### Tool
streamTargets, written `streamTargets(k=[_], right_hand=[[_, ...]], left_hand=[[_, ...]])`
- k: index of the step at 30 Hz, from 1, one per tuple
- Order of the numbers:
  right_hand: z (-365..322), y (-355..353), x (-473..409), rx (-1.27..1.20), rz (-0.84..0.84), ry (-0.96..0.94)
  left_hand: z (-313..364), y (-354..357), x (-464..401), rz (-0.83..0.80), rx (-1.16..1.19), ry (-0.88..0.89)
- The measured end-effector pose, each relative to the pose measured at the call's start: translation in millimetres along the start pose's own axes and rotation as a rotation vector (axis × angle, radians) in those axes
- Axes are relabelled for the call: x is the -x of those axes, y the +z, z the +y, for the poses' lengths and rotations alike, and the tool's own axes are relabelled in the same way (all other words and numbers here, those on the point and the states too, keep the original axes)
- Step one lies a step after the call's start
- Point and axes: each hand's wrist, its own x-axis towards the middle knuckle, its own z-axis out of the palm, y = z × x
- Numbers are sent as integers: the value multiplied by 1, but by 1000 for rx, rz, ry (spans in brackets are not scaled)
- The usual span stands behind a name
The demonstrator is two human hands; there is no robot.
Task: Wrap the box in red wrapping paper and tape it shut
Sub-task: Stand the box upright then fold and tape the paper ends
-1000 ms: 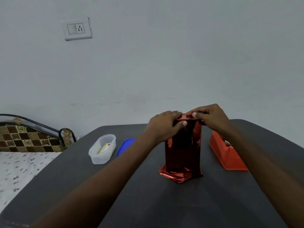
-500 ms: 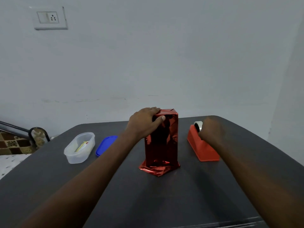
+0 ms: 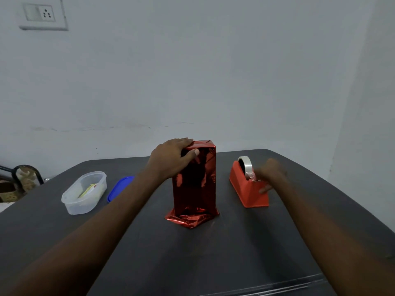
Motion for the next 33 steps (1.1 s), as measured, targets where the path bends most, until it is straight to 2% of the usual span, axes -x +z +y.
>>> streamTargets(k=[4,7,12,17,20,27,33], right_hand=[[-5,-5,3,-119,-25,38],[-4,-7,9,-303,-40,19],[14,5,34,-564,138,35],[67,42,16,-620,224,51],[66,45,44,-689,209,94],[69,54,36,-1072,119,275],[68,66,42,-1096,154,310]], left_hand=[[-1,0,0,2,7,-15],[-1,0,-1,-4,-1,-19],[-1,0,-1,-25,3,-20],[-2,0,0,-30,-3,-20],[-2,0,0,-28,-3,-22],[-4,0,-1,-29,-8,-11],[-4,1,-2,-29,-8,-10]])
